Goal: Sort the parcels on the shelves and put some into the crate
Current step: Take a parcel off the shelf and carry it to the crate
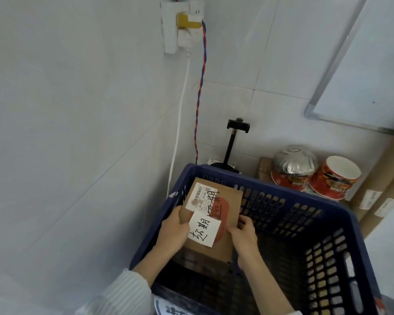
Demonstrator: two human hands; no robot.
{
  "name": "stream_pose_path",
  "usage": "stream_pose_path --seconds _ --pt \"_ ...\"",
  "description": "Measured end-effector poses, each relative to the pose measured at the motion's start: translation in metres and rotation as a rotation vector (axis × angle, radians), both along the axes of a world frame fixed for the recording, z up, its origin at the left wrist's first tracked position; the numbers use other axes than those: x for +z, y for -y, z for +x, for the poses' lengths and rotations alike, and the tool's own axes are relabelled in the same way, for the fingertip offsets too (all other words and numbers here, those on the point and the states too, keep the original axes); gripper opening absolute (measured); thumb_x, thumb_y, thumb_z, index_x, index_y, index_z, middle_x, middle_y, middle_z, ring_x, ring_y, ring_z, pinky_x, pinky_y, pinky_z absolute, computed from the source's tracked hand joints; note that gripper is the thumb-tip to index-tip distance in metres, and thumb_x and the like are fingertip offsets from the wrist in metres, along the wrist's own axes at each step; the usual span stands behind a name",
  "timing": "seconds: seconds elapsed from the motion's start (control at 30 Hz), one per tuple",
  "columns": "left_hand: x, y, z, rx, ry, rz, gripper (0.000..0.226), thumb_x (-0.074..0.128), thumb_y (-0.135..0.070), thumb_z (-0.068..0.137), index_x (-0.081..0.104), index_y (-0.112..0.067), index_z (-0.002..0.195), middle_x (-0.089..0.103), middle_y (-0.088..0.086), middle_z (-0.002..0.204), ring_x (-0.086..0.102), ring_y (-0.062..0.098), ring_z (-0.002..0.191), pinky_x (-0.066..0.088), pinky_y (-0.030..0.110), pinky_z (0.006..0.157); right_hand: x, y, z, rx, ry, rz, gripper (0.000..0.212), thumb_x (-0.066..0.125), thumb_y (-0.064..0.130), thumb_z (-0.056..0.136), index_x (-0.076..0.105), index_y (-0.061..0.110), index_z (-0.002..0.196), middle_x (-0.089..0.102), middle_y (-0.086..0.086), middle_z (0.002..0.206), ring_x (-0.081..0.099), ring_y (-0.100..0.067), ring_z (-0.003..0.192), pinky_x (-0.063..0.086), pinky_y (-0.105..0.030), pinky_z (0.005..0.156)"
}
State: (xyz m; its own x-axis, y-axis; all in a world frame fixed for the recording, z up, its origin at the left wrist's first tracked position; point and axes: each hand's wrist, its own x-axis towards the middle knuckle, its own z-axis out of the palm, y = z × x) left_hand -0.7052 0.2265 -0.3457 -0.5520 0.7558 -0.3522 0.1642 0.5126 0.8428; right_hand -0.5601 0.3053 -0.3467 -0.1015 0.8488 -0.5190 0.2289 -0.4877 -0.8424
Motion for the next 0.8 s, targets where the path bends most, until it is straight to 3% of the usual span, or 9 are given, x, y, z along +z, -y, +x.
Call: stream_pose_path --seconds 0.23,0.33,0.4,0.6,0.8 --pt "-0.024 -0.012 -0.004 -0.1 -0.213 -0.046 0.04 0.032 -0.02 0.102 0.035 -0.025 0.141 0.057 -0.001 0.13 0.059 0.016 0.111 0.053 0.027 0.079 -0.012 -0.009 -0.009 -0.007 0.042 0.011 0.043 0.057 0.011 0.095 0.045 0.014 0.136 0.057 -0.01 0.127 0.054 -0.02 0.098 0.051 -0.039 0.088" --pt "-0.03 -0.013 -0.003 -0.165 -0.344 -0.108 0.05 0.031 -0.032 0.102 0.024 -0.016 0.149 0.043 0.005 0.146 0.049 0.02 0.127 0.047 0.036 0.1 -0.017 -0.01 -0.011 -0.028 0.045 -0.005 0.042 0.056 0.012 0.095 0.045 0.014 0.136 0.058 -0.01 0.125 0.054 -0.02 0.097 0.051 -0.041 0.089" --pt "-0.032 -0.012 -0.001 -0.208 -0.439 -0.16 0.059 0.034 -0.032 0.102 0.011 -0.012 0.153 0.033 0.006 0.152 0.042 0.021 0.133 0.042 0.034 0.105 -0.022 -0.009 -0.012 -0.05 0.048 -0.013 0.042 0.056 0.013 0.095 0.045 0.014 0.136 0.057 -0.01 0.126 0.053 -0.02 0.098 0.051 -0.042 0.09" --pt "-0.034 -0.017 0.001 -0.301 -0.615 -0.247 0.062 0.035 -0.029 0.103 0.003 -0.011 0.153 0.03 0.008 0.151 0.046 0.022 0.128 0.047 0.031 0.093 -0.032 -0.007 -0.015 -0.059 0.075 -0.012 0.049 0.057 0.019 0.094 0.042 0.014 0.14 0.056 -0.011 0.13 0.05 -0.018 0.099 0.048 -0.039 0.091" --pt "-0.045 -0.018 0.001 -0.274 -0.571 -0.232 0.06 0.036 -0.02 0.102 0.004 -0.012 0.152 0.033 0.01 0.146 0.05 0.021 0.121 0.05 0.033 0.093 -0.04 -0.008 -0.015 -0.041 0.119 -0.025 0.048 0.054 0.011 0.094 0.042 0.013 0.139 0.056 -0.012 0.128 0.05 -0.019 0.098 0.048 -0.037 0.086"
